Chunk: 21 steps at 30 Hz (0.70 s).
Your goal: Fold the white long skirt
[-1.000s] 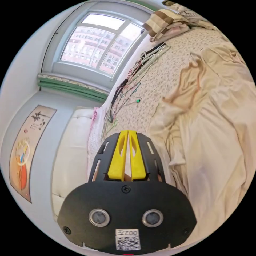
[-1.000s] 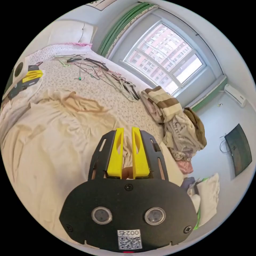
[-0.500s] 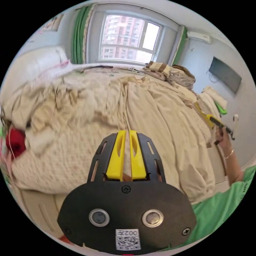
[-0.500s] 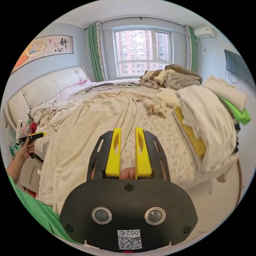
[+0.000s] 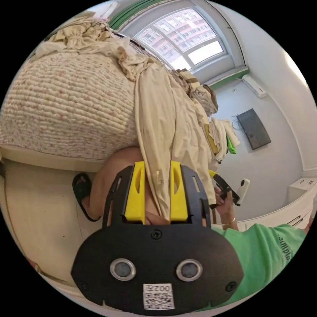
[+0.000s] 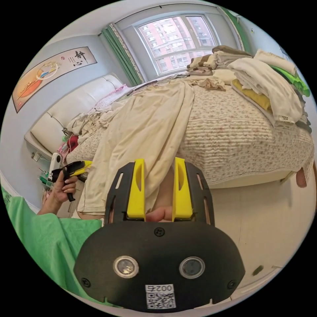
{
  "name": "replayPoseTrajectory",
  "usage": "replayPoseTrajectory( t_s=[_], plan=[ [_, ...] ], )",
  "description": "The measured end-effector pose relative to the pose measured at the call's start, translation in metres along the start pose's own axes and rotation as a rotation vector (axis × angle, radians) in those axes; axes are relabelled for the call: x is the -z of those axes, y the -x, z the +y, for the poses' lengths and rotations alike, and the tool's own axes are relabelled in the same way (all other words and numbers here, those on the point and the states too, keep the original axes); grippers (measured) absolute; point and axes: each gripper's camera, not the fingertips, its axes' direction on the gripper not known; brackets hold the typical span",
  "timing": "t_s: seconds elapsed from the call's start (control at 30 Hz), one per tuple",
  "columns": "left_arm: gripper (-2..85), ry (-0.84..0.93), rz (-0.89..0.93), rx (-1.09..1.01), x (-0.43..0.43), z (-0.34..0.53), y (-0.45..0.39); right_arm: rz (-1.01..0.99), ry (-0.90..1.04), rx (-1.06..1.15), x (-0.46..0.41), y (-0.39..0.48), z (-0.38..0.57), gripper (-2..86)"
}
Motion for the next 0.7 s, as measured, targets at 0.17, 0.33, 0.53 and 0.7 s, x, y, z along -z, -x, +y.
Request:
replayPoseTrajectory(
  t_s=[0.17,0.33,0.53,0.7],
  plan=[
    [1.4,0.014,-0.233,-0.1,-0.001,-0.001,-0.022,-0.009,0.094,0.055,-0.011,0.007,0.016,8.7],
    [-0.8,-0.044,-0.375,-0.168,0.022,0.002,-0.033,0.112,0.105,0.143,0.001,0.013,0.026,-0.3],
    [-1.0,-0.255,-0.495,-0.11,0.116,-0.008,-0.027,0.203,-0.128,-0.023,0.096,-0.028,0.017,-0.8],
    [-1.0,-0.227,-0.443,0.008,0.159,-0.015,0.014,0.279,-0.017,-0.143,0.112,-0.069,0.028,-0.7]
  ],
)
